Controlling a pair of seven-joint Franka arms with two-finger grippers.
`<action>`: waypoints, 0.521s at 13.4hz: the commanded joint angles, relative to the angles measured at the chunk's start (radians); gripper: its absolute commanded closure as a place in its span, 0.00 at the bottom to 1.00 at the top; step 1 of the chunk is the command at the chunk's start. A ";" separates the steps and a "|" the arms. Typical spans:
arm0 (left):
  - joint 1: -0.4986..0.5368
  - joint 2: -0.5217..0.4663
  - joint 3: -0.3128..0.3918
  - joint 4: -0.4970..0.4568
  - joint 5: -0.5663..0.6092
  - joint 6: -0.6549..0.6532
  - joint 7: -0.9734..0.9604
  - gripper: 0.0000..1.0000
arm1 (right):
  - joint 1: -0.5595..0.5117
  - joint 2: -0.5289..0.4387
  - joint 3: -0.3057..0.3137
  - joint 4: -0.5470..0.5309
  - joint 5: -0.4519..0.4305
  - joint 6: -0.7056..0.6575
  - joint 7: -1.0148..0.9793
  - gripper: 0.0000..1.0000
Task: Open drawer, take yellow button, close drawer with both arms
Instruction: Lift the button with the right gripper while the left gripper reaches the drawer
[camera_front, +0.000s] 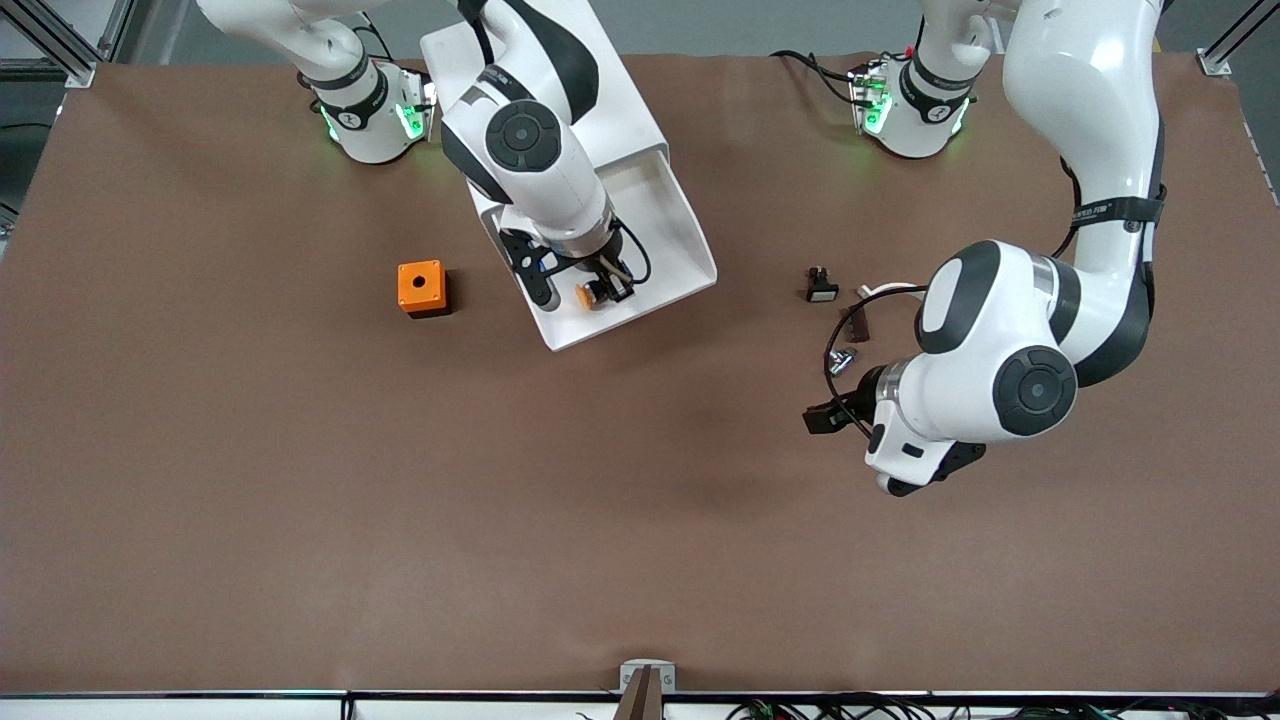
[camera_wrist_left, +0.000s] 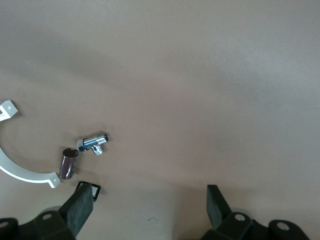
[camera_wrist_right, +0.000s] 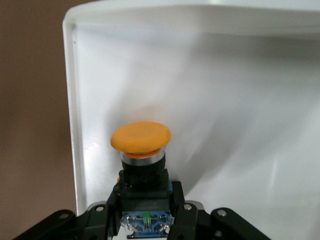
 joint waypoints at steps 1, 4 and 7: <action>-0.015 -0.001 -0.008 -0.008 -0.020 0.034 -0.011 0.00 | -0.024 -0.013 0.023 0.028 -0.009 -0.020 -0.053 0.91; -0.085 0.022 -0.008 -0.008 -0.017 0.138 -0.014 0.00 | -0.047 -0.006 0.023 0.158 0.002 -0.165 -0.148 0.97; -0.145 0.045 -0.008 -0.008 -0.006 0.158 -0.116 0.00 | -0.125 -0.006 0.021 0.261 0.043 -0.306 -0.325 0.97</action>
